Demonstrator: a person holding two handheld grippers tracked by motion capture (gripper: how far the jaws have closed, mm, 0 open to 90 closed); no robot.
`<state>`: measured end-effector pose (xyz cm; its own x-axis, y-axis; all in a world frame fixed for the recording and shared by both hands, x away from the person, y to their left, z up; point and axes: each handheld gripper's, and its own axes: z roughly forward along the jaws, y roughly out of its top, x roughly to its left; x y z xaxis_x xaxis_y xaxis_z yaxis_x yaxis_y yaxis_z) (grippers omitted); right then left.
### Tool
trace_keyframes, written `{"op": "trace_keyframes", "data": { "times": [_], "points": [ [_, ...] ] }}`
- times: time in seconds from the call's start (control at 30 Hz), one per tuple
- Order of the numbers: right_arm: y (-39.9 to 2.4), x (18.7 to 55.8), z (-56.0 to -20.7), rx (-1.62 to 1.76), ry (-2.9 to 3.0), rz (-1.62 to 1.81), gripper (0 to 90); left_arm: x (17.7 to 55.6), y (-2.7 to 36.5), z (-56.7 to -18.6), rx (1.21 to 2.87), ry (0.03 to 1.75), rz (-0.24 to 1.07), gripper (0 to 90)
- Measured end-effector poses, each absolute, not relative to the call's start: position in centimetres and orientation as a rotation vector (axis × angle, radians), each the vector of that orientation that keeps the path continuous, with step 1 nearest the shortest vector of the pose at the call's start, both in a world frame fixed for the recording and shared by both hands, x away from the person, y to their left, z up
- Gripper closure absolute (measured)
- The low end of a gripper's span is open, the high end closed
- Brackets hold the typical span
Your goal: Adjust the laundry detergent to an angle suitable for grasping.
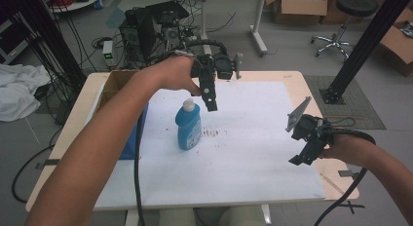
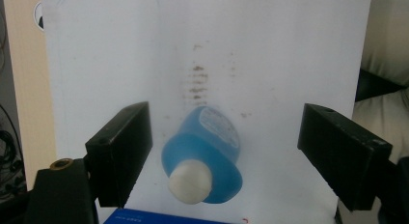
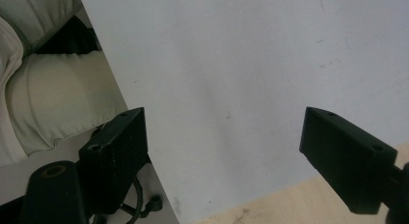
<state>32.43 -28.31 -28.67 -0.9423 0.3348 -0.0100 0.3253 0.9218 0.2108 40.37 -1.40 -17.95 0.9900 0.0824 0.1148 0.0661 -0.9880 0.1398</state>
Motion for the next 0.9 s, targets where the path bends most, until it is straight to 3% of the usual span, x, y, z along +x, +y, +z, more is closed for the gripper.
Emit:
{"op": "trace_keyframes", "data": {
  "times": [0.9],
  "points": [
    [-28.43, 33.12, -28.60, 0.503, 3.042, 0.328, 17.0, 40.83, -1.68, -18.05, 2.999, 0.134, 0.181, 20.2]
  ]
}}
